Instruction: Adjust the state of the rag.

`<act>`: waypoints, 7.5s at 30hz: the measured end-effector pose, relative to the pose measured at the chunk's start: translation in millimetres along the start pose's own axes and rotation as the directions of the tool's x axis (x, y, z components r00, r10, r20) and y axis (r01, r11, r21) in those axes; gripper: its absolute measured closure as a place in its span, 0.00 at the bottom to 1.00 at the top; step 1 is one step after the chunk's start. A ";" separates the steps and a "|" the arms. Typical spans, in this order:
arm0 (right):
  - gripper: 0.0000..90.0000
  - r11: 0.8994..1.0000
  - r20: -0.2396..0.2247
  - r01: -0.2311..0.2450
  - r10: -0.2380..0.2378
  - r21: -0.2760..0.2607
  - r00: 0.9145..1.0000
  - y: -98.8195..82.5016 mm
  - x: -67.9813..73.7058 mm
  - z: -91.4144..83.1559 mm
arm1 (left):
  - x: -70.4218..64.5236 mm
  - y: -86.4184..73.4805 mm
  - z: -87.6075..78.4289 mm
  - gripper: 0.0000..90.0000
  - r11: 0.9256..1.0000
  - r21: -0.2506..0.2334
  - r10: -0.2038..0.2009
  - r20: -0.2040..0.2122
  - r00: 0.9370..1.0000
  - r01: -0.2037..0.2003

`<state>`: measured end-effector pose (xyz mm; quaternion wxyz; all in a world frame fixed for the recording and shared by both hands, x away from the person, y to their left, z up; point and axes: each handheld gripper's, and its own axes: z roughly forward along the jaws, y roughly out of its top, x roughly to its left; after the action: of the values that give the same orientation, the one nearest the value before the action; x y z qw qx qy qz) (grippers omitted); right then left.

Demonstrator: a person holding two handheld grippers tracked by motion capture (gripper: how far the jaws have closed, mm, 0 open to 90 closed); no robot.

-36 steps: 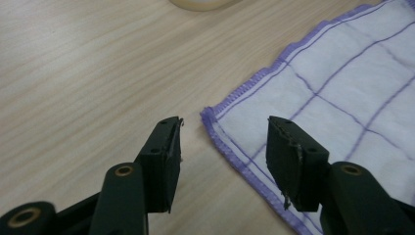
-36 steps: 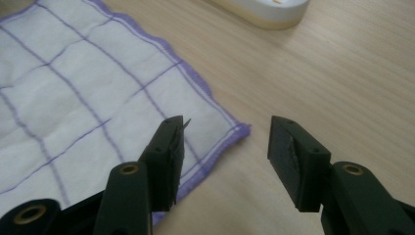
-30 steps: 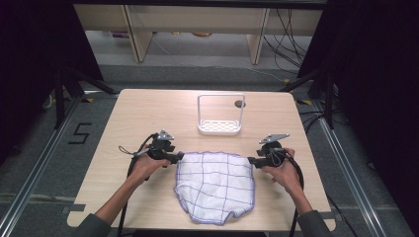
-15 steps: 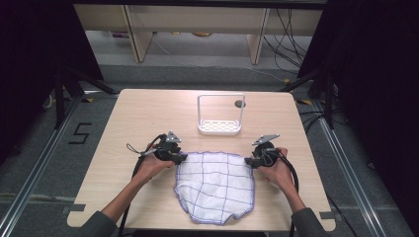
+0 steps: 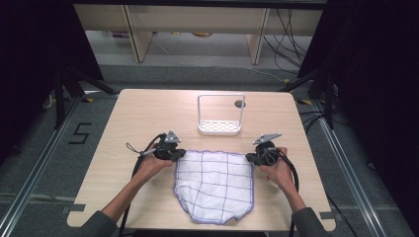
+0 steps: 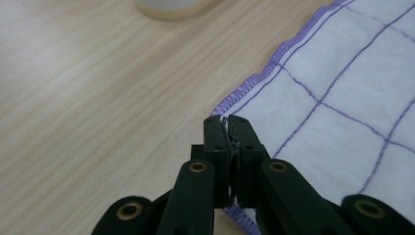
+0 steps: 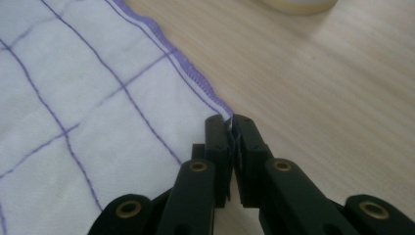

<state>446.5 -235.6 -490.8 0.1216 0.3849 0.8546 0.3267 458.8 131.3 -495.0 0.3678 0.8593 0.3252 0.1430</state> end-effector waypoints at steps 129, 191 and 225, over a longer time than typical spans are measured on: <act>0.58 0.999 0.032 -0.036 0.036 -0.006 0.999 -5.9 10.5 -34.1 | -4.5 -11.5 -25.3 0.46 0.989 -0.035 -0.136 0.126 0.983 0.142; 0.95 0.971 -0.058 0.197 -0.191 0.136 0.980 92.0 12.0 62.7 | -106.1 -64.9 -51.6 0.92 0.991 -0.029 0.136 0.218 0.966 -0.133; 0.51 0.997 0.031 -0.071 0.070 0.013 0.997 62.6 9.7 2.3 | -89.0 -2.0 -45.6 0.49 0.986 -0.153 -0.040 0.206 0.978 0.072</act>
<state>477.2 -196.7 -451.3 0.1204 0.4206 0.8407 0.3191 369.2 97.8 -465.6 0.4707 0.8276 0.2978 0.0702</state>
